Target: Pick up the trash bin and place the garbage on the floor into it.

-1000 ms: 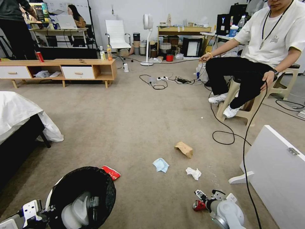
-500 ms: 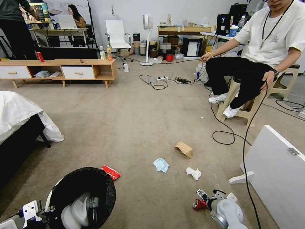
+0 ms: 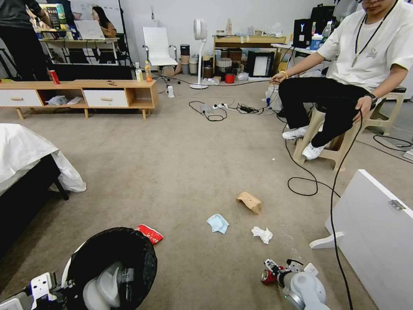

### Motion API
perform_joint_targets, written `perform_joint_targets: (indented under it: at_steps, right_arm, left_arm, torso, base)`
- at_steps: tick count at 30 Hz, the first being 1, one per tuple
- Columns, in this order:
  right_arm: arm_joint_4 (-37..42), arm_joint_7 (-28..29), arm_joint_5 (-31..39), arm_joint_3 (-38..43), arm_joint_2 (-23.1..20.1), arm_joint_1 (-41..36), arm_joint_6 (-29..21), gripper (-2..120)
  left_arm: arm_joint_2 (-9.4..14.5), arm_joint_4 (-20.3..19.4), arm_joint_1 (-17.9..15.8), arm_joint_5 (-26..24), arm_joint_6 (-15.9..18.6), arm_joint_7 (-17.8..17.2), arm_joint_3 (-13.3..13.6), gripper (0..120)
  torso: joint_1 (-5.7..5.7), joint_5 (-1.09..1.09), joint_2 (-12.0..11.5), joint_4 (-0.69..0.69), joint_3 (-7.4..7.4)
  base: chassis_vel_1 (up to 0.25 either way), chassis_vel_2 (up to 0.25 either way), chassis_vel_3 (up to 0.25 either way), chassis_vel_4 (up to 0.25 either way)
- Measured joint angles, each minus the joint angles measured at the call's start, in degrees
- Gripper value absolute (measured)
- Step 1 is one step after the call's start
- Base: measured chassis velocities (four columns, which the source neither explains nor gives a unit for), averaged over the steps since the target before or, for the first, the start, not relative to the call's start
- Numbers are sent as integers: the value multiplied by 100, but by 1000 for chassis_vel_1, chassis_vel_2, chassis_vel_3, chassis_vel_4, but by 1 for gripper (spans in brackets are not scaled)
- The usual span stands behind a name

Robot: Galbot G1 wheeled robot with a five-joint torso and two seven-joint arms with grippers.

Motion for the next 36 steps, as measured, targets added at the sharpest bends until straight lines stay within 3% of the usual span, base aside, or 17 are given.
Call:
perform_joint_targets:
  at_steps: [7,20,24,26,36]
  right_arm:
    - [-197,-62,-92,1,47,94,14,95]
    - [-123,-116,-175,-9,4,46,32,43]
    - [-115,-118,-201,-17,4,40,34,35]
    - [-113,-145,-234,-33,-3,23,47,22]
    - [384,-152,-243,-91,-136,-301,65,15]
  left_arm:
    - [-4,11,3,1,-17,7,8,2]
    - [-8,70,-18,27,-33,24,37,2]
    - [-14,72,-12,35,-42,37,45,2]
    - [-20,72,-9,40,-45,48,47,2]
    - [-48,72,-26,96,-47,58,139,2]
  torso:
    - [0,0,0,0,0]
    - [0,1,0,2,0]
    - [0,1,0,1,0]
    - [0,0,0,0,0]
    - [0,0,0,-1,0]
  base:
    - [0,0,0,0]
    - [0,0,0,0]
    - [0,0,0,0]
    - [0,0,0,0]
    - [0,0,0,0]
